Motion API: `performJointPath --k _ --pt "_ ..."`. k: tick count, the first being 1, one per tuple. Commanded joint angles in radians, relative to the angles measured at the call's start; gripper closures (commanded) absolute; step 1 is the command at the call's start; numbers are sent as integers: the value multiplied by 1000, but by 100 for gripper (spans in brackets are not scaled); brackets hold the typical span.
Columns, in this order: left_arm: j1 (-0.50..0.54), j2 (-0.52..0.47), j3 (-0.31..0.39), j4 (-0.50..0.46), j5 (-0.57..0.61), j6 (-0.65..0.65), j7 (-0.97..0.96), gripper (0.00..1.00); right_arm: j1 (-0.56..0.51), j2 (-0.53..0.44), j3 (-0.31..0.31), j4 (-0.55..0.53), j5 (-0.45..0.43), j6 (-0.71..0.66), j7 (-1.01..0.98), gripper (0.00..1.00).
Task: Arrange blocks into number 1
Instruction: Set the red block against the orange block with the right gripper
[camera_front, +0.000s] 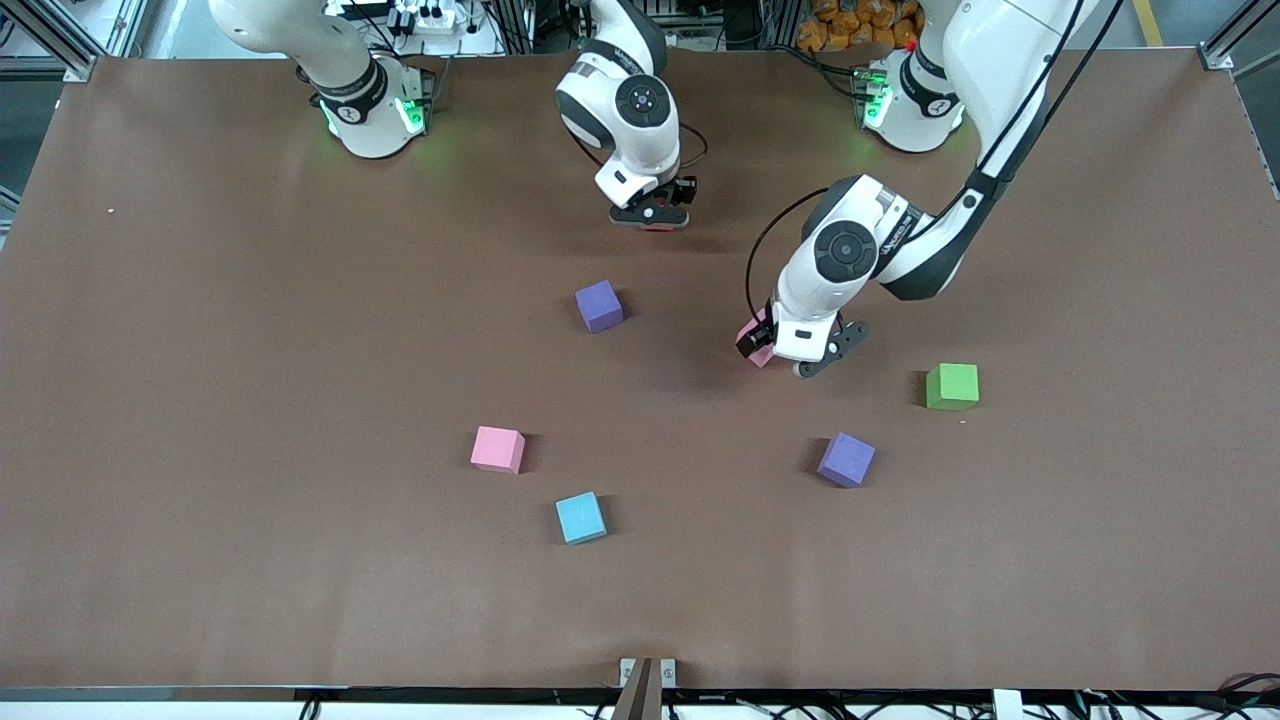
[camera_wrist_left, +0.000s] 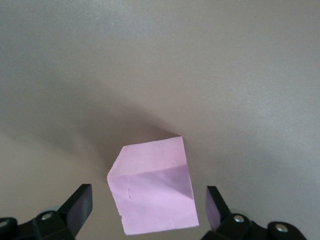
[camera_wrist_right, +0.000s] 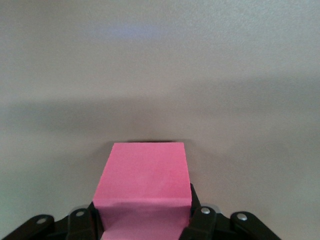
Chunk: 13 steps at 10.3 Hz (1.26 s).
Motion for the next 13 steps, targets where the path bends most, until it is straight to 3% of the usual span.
performJointPath --k 1,2,7,8,11,12,13 --pt "-9 25 21 26 -42 -16 0 0 24 28 -7 20 -17 5 35 32" --pt "-10 34 22 35 -68 -16 1 0 24 22 -7 17 -18 9 35 0" --pt "-23 60 22 44 -88 -16 0 0 -81 -141 10 -78 -52 -4 23 0" --pt "-26 71 22 55 -87 -16 1 13 -136 -197 33 -130 -78 -6 18 0" --pt "-29 73 22 64 -84 -16 14 92 -310 -285 67 -214 -84 -21 -39 0" --pt "-32 67 22 72 -77 -16 12 100 -362 -285 65 -211 -104 -21 -72 0" --pt "-43 62 21 78 -74 -18 10 100 -417 -284 65 -207 -135 -21 -133 0"
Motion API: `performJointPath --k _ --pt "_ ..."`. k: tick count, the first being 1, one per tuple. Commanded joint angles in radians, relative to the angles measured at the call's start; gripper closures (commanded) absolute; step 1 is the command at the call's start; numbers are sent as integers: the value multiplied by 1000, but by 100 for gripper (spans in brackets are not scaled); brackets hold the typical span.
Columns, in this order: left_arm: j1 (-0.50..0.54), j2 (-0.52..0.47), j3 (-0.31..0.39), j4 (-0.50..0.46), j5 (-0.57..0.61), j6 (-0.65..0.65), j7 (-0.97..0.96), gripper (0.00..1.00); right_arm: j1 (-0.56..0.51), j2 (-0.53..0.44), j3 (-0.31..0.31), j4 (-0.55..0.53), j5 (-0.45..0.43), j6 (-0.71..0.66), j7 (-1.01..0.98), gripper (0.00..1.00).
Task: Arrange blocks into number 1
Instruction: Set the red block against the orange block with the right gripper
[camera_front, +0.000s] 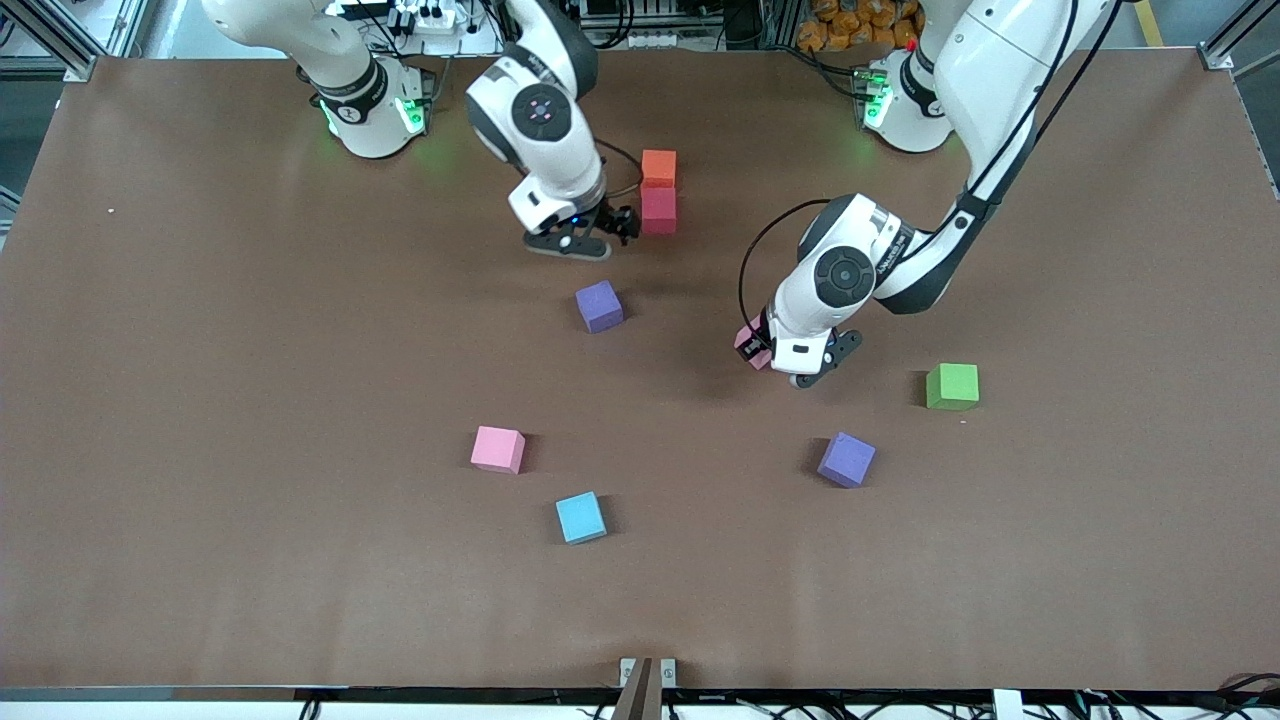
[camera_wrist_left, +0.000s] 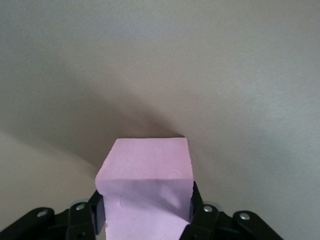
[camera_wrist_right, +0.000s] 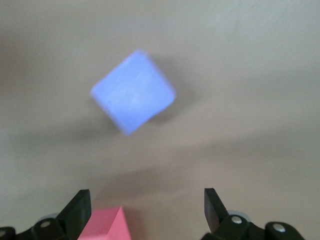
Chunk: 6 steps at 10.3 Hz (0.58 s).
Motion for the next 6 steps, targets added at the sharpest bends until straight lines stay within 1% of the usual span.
performJointPath --k 1,2,3,4,5,6 --pt "-31 -21 -4 24 -9 -18 12 100 -127 -17 18 -12 -63 1 -127 0" --pt "-55 -29 -15 19 -7 -18 13 100 -182 -5 8 7 -78 9 -187 0" --pt "-75 -39 -56 13 0 -18 15 100 -233 13 5 31 -83 9 -233 0" --pt "-78 -55 -88 4 31 -19 21 100 -247 36 -11 56 -83 11 -261 0" --pt "-83 -63 -135 -8 52 -27 39 100 -247 55 -19 70 -83 14 -261 0" --pt "-86 -66 -165 -11 68 -28 55 100 -253 55 -24 73 -83 18 -263 0"
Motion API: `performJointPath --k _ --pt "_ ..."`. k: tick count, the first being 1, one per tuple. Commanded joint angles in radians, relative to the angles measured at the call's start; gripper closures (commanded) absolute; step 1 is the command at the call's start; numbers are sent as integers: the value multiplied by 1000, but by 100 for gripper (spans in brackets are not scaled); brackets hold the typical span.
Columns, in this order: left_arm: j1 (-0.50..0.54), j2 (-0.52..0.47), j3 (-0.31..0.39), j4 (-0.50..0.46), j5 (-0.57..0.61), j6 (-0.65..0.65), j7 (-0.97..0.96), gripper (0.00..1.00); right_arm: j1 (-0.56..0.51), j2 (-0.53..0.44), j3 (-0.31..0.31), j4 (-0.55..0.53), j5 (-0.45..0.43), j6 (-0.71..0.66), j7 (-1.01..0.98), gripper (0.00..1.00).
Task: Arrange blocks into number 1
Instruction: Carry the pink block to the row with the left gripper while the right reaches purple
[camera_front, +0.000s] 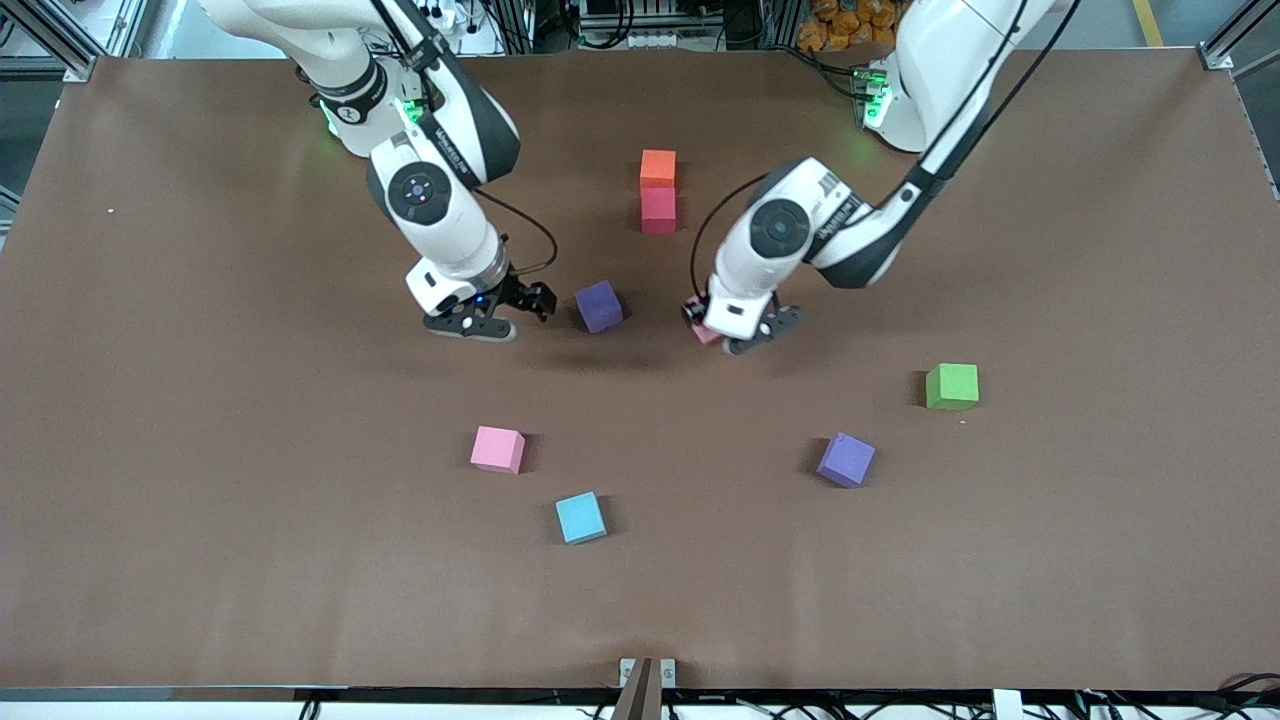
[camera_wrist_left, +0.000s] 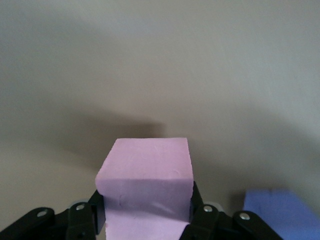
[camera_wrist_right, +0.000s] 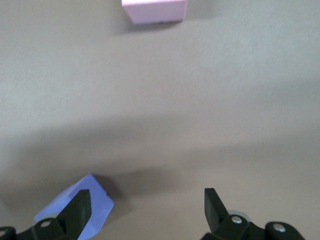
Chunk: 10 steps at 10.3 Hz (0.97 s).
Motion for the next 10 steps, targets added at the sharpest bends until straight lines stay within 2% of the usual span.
performJointPath --k 1,5,10 --pt "-10 -40 -52 -33 39 -16 72 100 -12 37 -5 36 -21 6 -12 0" --pt "-66 -29 -63 -40 42 -16 206 100 -3 63 -27 51 -24 17 -30 0" --pt "-124 11 -60 -31 41 -4 220 100 4 58 -27 45 -23 23 -29 0"
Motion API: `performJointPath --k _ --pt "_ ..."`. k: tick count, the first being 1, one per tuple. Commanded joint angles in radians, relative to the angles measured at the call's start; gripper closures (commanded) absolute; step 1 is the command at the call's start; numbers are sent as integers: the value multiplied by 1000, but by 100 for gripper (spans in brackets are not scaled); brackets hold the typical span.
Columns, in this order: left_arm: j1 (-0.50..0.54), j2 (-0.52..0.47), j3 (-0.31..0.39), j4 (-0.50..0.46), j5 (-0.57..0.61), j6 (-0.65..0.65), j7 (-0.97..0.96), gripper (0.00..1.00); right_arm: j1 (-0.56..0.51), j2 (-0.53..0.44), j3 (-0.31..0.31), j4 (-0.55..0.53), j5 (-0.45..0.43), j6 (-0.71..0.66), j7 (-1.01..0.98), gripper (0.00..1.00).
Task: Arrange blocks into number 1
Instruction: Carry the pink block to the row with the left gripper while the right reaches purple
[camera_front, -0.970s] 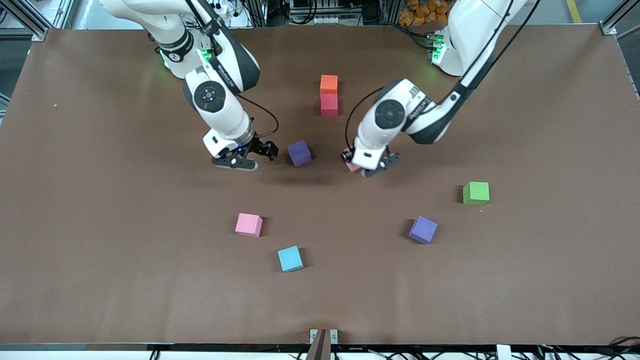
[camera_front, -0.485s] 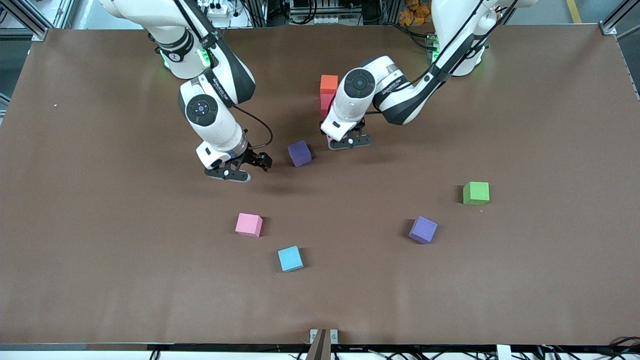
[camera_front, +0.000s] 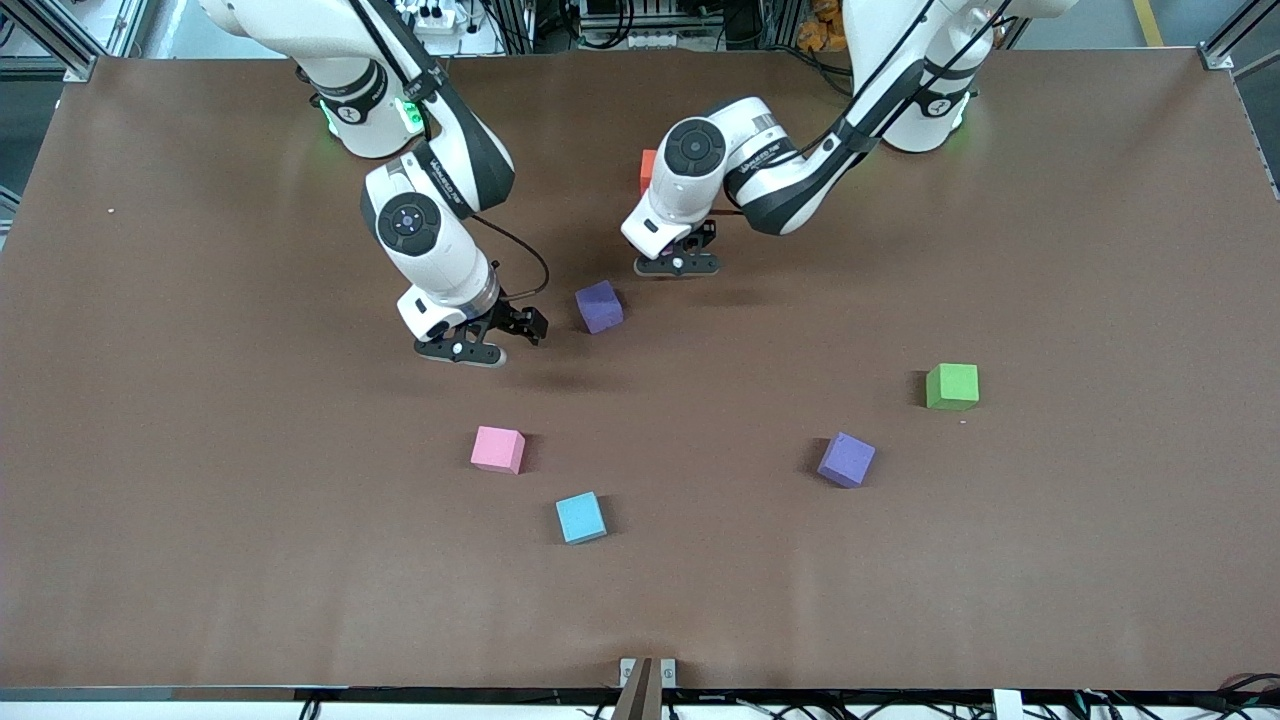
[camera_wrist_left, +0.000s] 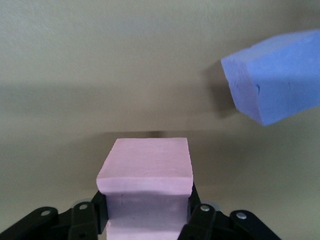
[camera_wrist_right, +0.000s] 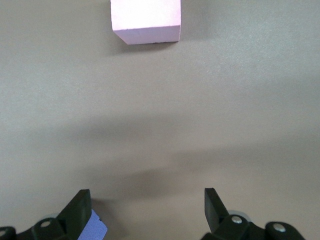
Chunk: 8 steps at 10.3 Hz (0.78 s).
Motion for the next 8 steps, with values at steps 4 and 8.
performJointPath --k 4,8 --pt "-43 41 5 6 19 9 -5 100 16 2 5 -2 -18 0 -1 0" --pt "-58 46 7 -5 23 7 -5 100 40 2 5 -7 -16 0 0 0"
